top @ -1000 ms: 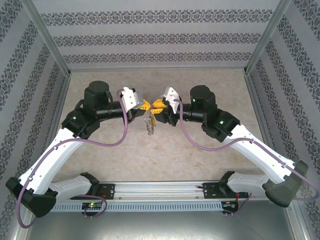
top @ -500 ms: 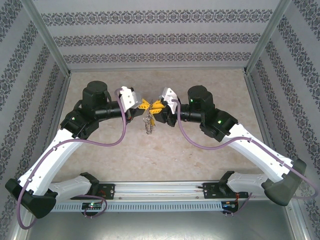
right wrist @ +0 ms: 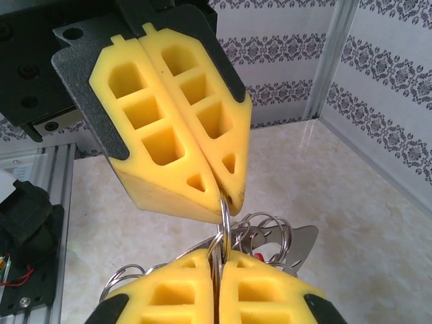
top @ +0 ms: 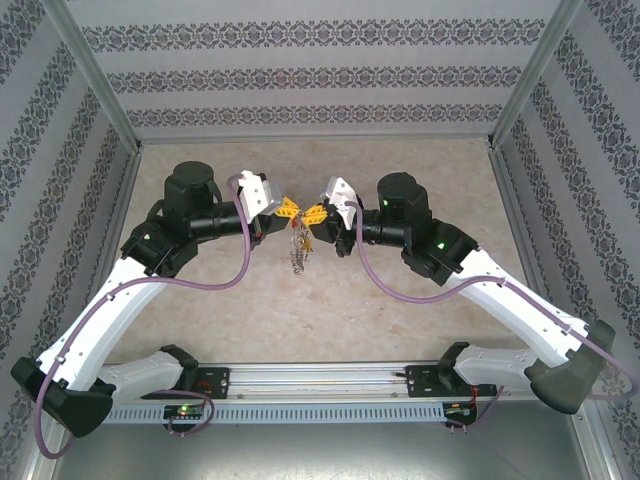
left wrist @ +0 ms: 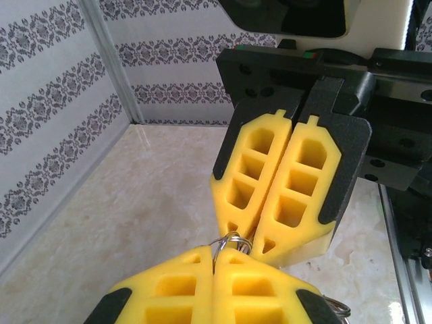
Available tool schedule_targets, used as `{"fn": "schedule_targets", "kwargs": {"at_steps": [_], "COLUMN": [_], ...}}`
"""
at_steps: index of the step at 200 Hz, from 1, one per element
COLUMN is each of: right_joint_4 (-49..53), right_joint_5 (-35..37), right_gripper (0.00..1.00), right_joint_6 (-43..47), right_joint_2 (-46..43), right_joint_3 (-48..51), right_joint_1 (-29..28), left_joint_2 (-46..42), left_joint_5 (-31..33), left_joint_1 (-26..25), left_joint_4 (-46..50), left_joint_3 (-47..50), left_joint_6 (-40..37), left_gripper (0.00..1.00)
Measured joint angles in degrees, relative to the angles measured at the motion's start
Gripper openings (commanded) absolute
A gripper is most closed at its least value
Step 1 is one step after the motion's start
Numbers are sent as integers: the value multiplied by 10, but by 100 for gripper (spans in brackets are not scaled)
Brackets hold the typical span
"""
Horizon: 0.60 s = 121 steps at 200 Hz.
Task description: Put the keys on the keyring
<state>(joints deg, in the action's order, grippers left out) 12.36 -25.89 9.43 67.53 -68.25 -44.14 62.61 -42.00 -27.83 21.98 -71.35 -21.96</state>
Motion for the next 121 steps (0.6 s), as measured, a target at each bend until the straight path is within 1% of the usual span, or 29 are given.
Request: {"fn": "schedule_targets", "kwargs": {"at_steps": [33, 57, 72, 88, 121], "right_joint_4": [0, 0, 7, 16, 30], "right_joint_5": [8, 27, 43, 56, 76], "right_gripper": [12, 16, 17, 16, 9], "right_joint_6": [14, 28, 37, 44, 57], "right_joint_2": [0, 0, 0, 0, 0], "right_joint_3": [4, 4, 5, 10, 14], "right_joint_1": [-1, -8, -11, -15, -19], "left_joint_2": [0, 0, 0, 0, 0], "left_joint_5": [-4, -6, -8, -9, -9], "left_joint_1": [2, 2, 2, 2, 2], "left_joint_4": [-4, -6, -14, -28, -44], "left_joint_3": [5, 5, 5, 5, 5], "left_joint_6": [11, 15, 18, 21, 26], "left_gripper": [0, 0, 0, 0, 0]}}
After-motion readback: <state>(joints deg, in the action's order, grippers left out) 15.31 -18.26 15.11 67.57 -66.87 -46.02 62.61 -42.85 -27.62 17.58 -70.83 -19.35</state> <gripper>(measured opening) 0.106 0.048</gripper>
